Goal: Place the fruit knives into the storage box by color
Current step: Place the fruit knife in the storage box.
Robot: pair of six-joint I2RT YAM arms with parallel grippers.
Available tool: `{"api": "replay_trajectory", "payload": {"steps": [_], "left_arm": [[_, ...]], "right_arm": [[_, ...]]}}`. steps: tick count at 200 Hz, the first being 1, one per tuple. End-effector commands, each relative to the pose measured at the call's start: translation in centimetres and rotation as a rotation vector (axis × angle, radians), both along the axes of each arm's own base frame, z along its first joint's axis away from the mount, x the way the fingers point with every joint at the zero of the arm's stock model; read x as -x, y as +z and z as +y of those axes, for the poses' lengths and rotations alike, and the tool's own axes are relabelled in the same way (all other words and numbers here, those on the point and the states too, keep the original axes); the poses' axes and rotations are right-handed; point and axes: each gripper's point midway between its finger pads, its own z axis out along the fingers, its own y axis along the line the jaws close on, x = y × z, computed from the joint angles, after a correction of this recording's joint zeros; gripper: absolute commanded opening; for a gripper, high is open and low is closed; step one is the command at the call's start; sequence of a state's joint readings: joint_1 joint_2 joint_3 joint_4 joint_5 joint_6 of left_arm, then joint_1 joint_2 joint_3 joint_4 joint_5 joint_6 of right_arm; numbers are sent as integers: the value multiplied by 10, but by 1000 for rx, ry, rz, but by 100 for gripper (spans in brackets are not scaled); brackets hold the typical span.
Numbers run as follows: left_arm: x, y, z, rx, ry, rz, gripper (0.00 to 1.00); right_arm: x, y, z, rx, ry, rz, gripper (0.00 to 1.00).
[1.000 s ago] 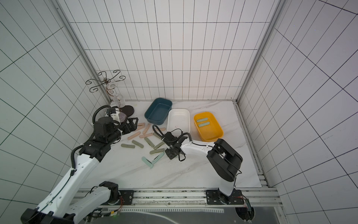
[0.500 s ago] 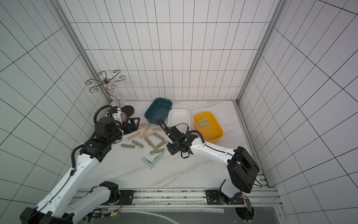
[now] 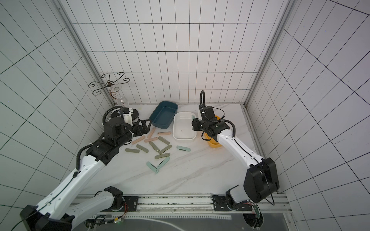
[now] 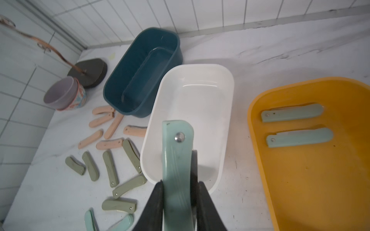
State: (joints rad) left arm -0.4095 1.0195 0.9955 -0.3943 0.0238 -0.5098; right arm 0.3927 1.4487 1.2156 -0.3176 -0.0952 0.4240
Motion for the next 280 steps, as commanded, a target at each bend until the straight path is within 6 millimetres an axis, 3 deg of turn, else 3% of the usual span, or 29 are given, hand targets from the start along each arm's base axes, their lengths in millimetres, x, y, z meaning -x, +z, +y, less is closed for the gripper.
{"api": "replay_trajectory", "payload": {"steps": [1, 53, 142, 194, 280], "left_arm": [[-4, 15, -8, 22, 3, -32, 97], [-7, 11, -19, 19, -15, -26, 97], [-7, 11, -21, 20, -18, -26, 97], [-6, 11, -22, 21, -20, -29, 97], [-7, 11, -20, 9, -15, -35, 97]], "right_arm": [[-17, 32, -21, -207, -104, -52, 25], [-31, -15, -75, -450, -366, 45, 24], [-22, -94, -114, -571, -723, 192, 24], [-19, -123, -128, -587, -880, 258, 24], [-22, -170, -130, -589, -1001, 393, 24]]}}
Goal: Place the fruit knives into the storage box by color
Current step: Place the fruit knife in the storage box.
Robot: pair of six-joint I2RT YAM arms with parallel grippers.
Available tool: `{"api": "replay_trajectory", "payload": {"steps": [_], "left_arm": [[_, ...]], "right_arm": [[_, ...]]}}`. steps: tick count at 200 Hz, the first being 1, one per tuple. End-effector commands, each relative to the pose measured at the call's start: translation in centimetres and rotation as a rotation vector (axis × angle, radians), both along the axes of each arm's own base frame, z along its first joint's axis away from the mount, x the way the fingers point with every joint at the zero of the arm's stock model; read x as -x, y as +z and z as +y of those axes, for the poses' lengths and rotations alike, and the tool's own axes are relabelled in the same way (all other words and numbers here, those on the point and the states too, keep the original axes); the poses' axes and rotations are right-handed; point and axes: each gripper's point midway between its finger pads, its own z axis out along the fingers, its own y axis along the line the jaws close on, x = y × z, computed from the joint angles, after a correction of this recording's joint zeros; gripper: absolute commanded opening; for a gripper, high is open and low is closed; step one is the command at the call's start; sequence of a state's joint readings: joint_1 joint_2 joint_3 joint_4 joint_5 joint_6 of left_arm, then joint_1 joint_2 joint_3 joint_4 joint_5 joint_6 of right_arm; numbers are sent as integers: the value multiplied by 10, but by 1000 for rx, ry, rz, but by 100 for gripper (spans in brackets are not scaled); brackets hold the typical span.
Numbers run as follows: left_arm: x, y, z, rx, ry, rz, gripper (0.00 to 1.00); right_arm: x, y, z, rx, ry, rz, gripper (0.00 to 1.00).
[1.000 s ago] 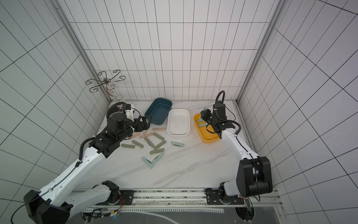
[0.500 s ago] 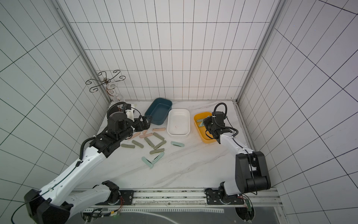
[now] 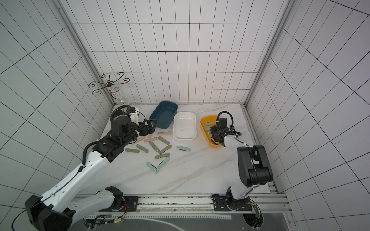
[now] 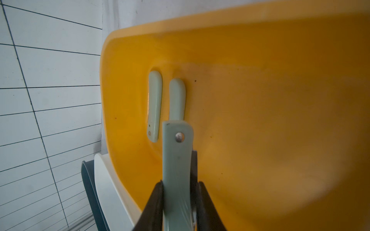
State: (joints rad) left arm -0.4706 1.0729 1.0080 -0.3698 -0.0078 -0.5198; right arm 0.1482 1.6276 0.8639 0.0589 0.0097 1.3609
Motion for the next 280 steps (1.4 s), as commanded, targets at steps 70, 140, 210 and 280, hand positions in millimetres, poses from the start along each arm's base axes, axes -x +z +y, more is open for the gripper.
{"api": "replay_trajectory", "payload": {"steps": [70, 140, 210, 280], "left_arm": [[-2, 14, 3, 4, 22, -46, 97], [-3, 12, 5, -8, 29, -47, 97], [-3, 9, 6, -18, 30, -44, 97], [-3, 9, 5, -18, 27, -44, 97]], "right_arm": [[-5, -29, -11, -12, -83, 103, 24], [-16, -34, -16, -13, -86, 110, 25], [-27, -38, -14, 1, -49, 113, 40], [-38, -32, -11, 13, -1, 76, 49]]}}
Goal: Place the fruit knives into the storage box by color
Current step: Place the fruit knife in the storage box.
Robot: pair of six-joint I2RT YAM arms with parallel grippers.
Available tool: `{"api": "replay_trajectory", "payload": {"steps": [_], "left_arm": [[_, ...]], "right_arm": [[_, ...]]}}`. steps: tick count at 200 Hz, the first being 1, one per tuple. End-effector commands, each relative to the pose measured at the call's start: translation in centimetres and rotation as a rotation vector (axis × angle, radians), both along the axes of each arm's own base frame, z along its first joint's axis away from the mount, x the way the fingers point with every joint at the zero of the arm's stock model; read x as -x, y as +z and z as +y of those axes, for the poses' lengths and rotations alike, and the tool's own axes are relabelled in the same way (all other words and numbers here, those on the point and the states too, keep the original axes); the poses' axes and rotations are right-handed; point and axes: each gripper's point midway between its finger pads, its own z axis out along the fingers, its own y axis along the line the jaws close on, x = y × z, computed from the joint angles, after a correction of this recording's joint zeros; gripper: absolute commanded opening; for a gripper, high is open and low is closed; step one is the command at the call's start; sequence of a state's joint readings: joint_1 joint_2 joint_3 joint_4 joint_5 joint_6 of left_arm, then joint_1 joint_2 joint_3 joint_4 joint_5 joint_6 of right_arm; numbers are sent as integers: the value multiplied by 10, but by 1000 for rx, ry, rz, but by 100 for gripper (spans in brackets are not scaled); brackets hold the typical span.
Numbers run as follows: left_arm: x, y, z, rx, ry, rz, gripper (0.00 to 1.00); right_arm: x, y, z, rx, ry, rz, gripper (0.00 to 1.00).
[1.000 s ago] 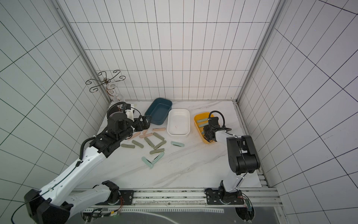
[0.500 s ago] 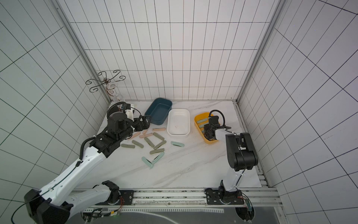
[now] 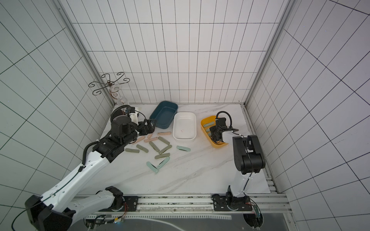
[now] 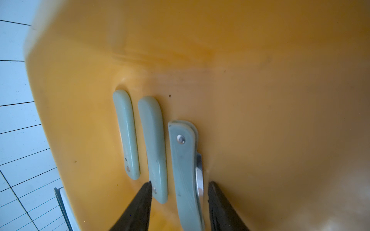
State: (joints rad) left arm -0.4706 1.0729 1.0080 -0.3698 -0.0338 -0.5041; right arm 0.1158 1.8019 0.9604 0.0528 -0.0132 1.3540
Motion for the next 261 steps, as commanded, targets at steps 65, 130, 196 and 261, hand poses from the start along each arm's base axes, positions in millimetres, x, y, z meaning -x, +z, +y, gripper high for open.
{"api": "replay_trajectory", "payload": {"steps": [65, 130, 196, 261], "left_arm": [[0, 7, 1, 1, 7, -31, 97], [1, 7, 2, 4, 8, -30, 97], [4, 10, 9, -21, 25, -34, 97], [12, 8, 28, -55, 63, -27, 97]], "right_arm": [[-27, 22, -1, 57, 88, -78, 49], [-32, 95, 3, 121, 181, -247, 49], [-9, 175, 49, 208, 456, -467, 49], [67, 139, 138, 417, 904, -479, 61]]}}
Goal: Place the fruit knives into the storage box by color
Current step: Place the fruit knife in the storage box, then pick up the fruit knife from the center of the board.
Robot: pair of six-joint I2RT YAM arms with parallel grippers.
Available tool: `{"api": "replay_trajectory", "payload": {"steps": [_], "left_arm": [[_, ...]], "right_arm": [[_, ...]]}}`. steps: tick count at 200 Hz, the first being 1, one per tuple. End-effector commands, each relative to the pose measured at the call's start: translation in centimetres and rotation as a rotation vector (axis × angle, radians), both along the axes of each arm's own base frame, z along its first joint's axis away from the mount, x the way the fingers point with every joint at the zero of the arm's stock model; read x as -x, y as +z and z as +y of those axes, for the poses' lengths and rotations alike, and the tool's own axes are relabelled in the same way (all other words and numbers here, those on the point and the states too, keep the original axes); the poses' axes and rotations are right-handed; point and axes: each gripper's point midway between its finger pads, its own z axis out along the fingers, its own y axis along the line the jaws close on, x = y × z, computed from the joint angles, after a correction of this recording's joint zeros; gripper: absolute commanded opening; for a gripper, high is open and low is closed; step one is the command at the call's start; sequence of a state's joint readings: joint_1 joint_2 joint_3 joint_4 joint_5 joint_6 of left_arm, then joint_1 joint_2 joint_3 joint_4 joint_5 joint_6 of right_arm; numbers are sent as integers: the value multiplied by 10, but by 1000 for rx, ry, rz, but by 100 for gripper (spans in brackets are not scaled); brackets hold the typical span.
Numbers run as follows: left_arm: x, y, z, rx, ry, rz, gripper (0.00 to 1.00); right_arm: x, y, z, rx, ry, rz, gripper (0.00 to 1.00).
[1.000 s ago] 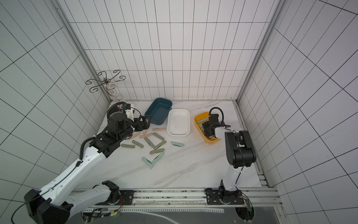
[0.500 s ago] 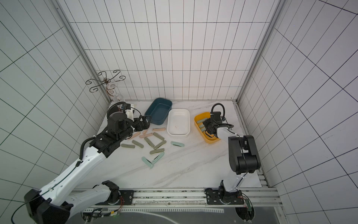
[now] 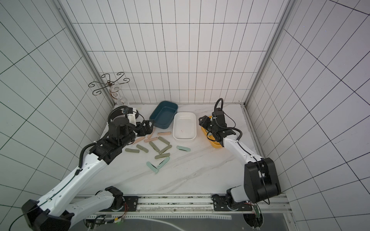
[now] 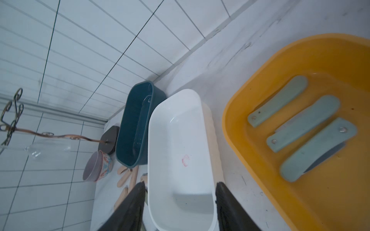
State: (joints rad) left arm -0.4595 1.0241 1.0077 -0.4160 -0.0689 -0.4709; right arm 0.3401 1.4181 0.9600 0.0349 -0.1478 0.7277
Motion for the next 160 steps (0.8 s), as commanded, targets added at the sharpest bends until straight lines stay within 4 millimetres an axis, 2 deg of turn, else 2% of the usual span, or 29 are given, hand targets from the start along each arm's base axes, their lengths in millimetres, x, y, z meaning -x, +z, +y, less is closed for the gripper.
{"api": "replay_trajectory", "payload": {"steps": [1, 37, 85, 123, 160], "left_arm": [[4, 2, 14, -16, 34, -8, 97], [6, 1, 23, -15, 50, -6, 97], [5, 0, 22, -13, 48, -1, 97], [4, 0, 21, -8, 46, -3, 97], [3, 0, 20, -3, 44, -2, 97]], "right_arm": [[30, -24, 22, 156, 155, -20, 61], [57, -57, 49, 272, 313, -25, 63], [74, -98, 79, 390, 464, 8, 63], [81, -125, 90, 473, 512, 41, 63], [85, -144, 90, 510, 521, 64, 63]]}}
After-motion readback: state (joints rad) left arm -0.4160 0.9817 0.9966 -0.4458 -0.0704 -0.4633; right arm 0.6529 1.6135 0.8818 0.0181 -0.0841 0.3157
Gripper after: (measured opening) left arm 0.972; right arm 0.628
